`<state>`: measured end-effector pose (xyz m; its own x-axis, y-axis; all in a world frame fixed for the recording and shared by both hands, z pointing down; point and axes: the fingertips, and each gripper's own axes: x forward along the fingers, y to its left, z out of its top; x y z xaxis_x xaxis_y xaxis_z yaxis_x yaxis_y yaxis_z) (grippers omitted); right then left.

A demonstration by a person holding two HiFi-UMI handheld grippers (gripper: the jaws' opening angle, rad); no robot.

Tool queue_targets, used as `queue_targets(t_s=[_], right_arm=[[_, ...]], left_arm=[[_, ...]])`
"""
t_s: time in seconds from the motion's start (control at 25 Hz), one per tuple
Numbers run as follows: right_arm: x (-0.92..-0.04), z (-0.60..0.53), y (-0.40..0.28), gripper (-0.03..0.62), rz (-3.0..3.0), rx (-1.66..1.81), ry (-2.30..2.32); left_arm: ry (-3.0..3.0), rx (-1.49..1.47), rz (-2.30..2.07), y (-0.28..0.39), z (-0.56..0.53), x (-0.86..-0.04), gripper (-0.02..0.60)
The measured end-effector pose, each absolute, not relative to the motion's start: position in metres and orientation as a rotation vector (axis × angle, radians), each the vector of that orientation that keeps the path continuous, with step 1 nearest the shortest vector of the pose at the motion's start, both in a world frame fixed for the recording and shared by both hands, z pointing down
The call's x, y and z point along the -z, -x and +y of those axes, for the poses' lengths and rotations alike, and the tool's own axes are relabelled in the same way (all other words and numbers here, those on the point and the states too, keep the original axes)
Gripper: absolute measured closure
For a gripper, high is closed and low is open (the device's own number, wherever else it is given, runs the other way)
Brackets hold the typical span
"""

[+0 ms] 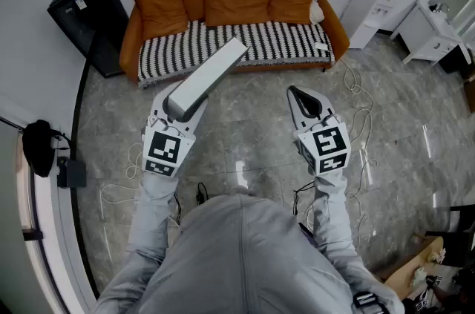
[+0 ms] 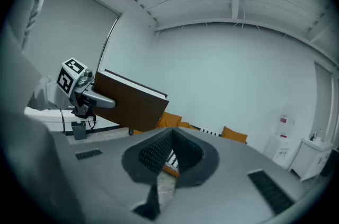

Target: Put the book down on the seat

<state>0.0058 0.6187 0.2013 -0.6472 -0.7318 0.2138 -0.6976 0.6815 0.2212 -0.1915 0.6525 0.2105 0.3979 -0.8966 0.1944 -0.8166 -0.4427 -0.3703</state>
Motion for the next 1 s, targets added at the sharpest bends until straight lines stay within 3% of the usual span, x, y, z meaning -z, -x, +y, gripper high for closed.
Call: queue_targets(t_s=[1.0], right_arm=[[-0.205, 0.605, -0.054, 0.565, -2.657, 0.108, -1.127]], left_arm=[[2.423, 0.572, 1.543, 0.147, 0.642, -0.216, 0.356]])
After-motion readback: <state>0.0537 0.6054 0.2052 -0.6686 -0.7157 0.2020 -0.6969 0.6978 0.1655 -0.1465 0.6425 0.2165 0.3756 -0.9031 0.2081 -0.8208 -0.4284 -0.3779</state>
